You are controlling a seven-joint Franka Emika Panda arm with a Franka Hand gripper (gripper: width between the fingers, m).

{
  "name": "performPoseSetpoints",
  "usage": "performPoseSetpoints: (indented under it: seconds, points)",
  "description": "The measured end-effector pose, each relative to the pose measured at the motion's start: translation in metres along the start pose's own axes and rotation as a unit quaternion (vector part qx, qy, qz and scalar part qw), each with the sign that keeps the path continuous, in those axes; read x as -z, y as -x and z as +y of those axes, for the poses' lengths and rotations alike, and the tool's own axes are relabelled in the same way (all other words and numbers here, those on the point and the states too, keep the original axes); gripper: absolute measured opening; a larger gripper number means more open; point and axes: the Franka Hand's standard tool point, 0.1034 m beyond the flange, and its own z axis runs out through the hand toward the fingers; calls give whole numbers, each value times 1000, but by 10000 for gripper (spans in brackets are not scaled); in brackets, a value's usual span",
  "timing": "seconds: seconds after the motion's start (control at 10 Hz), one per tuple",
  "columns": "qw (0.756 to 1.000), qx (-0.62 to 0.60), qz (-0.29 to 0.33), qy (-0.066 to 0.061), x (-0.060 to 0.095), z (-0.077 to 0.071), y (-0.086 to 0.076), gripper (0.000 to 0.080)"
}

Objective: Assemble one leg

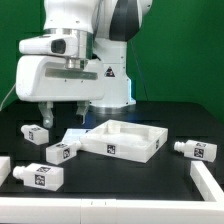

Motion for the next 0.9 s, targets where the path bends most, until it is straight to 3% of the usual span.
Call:
performPoseSetpoints:
  seconds: [0.3, 0.4, 0.6, 0.7, 0.8, 0.9]
  points:
    - [1000, -3, 0, -1, -1, -2, 0, 649]
    - [999, -52, 4, 4, -4, -13, 2, 649]
    - [978, -206, -1, -13, 4, -55, 3, 649]
    - [970, -239, -28, -40, 14, -60, -4, 649]
    - [970, -239, -20, -33, 17, -47, -9, 649]
    - [970, -239, -23, -36, 15, -52, -7, 649]
